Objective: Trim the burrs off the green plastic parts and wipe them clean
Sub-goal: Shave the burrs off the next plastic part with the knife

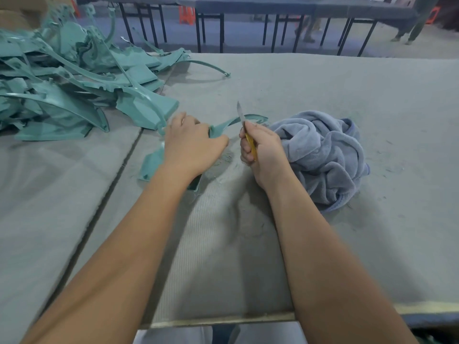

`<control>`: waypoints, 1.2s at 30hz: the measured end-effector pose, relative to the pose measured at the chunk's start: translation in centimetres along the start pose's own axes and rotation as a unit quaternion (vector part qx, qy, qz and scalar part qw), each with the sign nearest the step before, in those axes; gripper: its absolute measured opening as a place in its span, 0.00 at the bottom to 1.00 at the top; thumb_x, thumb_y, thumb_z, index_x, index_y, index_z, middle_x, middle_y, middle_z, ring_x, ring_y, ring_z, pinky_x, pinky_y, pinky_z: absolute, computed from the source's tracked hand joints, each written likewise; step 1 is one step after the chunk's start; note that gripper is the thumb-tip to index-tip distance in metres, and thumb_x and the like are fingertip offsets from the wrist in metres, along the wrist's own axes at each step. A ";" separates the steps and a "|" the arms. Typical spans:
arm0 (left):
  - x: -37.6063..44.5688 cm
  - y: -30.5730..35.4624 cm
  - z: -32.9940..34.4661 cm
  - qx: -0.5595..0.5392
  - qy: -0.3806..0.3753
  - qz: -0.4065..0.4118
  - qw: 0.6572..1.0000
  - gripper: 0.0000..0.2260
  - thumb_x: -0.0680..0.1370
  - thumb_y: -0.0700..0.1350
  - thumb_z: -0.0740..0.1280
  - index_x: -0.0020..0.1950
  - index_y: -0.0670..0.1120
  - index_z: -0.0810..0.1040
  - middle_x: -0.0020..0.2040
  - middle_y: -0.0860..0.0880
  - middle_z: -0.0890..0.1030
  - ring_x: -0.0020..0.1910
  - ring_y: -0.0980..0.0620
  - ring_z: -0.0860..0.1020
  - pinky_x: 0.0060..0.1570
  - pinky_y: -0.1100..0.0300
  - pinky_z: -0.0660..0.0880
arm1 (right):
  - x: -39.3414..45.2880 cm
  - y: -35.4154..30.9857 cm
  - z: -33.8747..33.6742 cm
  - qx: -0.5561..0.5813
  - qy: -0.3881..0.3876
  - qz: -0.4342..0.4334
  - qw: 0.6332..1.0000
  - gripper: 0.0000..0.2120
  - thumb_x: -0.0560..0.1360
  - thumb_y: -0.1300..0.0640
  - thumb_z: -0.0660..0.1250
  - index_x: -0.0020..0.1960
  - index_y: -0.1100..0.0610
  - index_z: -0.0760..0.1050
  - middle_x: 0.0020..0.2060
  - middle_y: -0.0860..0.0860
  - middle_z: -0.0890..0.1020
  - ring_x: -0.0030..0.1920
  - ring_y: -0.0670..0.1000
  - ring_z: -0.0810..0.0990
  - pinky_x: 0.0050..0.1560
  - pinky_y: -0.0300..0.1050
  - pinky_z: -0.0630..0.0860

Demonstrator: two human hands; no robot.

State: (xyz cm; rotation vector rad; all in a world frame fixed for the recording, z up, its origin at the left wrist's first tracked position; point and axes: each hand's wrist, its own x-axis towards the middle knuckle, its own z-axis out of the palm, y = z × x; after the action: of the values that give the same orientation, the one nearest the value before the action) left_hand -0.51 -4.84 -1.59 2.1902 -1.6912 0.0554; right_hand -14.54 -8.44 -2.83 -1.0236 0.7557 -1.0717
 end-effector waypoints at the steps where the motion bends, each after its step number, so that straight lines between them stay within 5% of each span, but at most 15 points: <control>1: -0.3 -0.2 0.6 -0.021 0.008 -0.005 1.000 0.26 0.72 0.61 0.59 0.59 0.46 0.80 0.69 0.46 0.72 0.75 0.44 0.57 0.74 0.47 0.53 | -0.1 0.0 0.0 -0.018 0.001 0.003 1.000 0.16 0.82 0.57 0.60 0.35 0.57 0.70 0.23 0.49 0.68 0.23 0.46 0.60 0.29 0.43 0.51; 8: -1.3 -0.2 1.7 -0.083 0.071 0.021 0.994 0.26 0.65 0.62 0.59 0.51 0.47 0.83 0.63 0.55 0.77 0.66 0.52 0.70 0.74 0.49 0.46 | -0.8 0.2 0.6 -0.096 -0.049 -0.014 0.994 0.18 0.81 0.59 0.60 0.33 0.56 0.67 0.20 0.45 0.65 0.20 0.41 0.59 0.21 0.33 0.55; 19: -1.4 0.0 1.0 -0.114 0.076 0.022 0.990 0.25 0.66 0.61 0.59 0.53 0.46 0.81 0.61 0.53 0.78 0.63 0.50 0.71 0.74 0.49 0.48 | -1.0 0.9 0.2 -0.114 -0.077 -0.041 0.990 0.19 0.82 0.60 0.60 0.31 0.55 0.69 0.21 0.44 0.67 0.22 0.41 0.61 0.24 0.32 0.59; 23: -1.5 0.3 0.8 -0.105 0.076 0.003 0.992 0.17 0.66 0.60 0.58 0.37 0.47 0.74 0.45 0.52 0.78 0.53 0.49 0.72 0.74 0.48 0.52 | -0.7 1.2 0.0 -0.122 -0.065 -0.058 0.989 0.20 0.82 0.59 0.60 0.31 0.54 0.69 0.21 0.44 0.67 0.23 0.42 0.61 0.25 0.32 0.59; 28: -2.2 0.2 0.6 -0.128 0.088 0.016 0.988 0.17 0.67 0.57 0.62 0.29 0.47 0.60 0.30 0.53 0.66 0.38 0.49 0.66 0.72 0.46 0.57 | 0.4 1.2 -0.1 -0.021 0.028 -0.052 0.998 0.16 0.83 0.59 0.58 0.36 0.55 0.67 0.20 0.43 0.64 0.21 0.41 0.59 0.21 0.33 0.56; 36: -2.5 -0.3 -0.2 -0.152 0.093 0.013 0.984 0.17 0.67 0.55 0.63 0.29 0.47 0.58 0.30 0.53 0.64 0.37 0.49 0.64 0.70 0.46 0.58 | 1.0 0.9 -0.1 0.071 0.112 -0.032 0.991 0.17 0.84 0.56 0.56 0.36 0.56 0.65 0.25 0.47 0.65 0.21 0.42 0.59 0.21 0.35 0.56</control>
State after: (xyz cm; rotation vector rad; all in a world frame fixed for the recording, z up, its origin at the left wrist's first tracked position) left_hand -0.92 -2.45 -2.15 1.8775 -1.5135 0.0066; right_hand -14.04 -9.26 -3.70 -0.8203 0.8184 -1.2913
